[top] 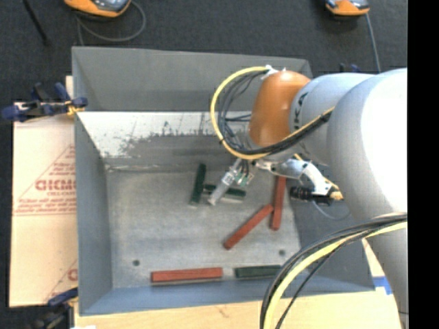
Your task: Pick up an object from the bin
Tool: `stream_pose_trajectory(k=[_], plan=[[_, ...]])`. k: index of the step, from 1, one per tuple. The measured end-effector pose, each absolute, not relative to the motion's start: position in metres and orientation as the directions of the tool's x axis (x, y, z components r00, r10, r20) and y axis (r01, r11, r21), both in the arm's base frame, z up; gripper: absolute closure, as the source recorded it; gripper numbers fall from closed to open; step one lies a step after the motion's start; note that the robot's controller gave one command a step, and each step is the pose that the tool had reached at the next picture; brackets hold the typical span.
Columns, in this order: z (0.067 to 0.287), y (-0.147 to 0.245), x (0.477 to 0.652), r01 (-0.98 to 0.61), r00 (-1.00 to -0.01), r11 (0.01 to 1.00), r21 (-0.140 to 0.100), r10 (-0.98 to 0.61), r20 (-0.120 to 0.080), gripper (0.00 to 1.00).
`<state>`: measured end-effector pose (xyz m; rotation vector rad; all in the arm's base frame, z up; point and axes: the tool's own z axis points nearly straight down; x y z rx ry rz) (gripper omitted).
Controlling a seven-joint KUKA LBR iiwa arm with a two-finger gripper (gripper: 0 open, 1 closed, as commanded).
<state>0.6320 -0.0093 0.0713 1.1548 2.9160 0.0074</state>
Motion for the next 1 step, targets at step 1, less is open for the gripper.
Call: stream_pose_trajectory(k=[1], plan=[[0.0713,-0.0145,0.6303,0.689,-0.725,0.725,0.002,0.689,-0.003,1.0]])
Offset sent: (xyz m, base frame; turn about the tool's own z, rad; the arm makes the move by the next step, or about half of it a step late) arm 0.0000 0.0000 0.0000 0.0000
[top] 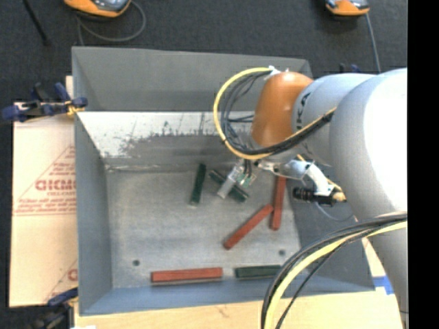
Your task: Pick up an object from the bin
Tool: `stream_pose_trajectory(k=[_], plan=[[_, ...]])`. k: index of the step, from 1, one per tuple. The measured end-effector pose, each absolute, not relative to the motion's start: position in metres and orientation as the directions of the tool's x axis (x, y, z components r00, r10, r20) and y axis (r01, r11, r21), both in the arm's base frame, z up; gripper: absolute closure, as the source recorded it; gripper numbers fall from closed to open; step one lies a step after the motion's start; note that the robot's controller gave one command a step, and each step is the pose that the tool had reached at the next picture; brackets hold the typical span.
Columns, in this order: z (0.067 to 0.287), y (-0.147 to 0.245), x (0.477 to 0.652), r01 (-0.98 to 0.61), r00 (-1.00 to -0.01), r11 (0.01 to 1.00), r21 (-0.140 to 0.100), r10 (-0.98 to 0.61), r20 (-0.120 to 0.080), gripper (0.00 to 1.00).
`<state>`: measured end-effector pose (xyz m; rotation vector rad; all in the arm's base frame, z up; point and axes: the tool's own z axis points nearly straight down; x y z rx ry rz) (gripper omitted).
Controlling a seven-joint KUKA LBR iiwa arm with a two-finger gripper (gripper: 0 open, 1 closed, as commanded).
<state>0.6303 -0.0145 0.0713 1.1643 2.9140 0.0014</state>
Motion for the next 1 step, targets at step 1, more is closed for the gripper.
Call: stream_pose_trajectory(k=[1], plan=[[0.2106,-0.0161,0.6452,0.646,-0.763,0.763,0.008,0.646,-0.01,1.0]])
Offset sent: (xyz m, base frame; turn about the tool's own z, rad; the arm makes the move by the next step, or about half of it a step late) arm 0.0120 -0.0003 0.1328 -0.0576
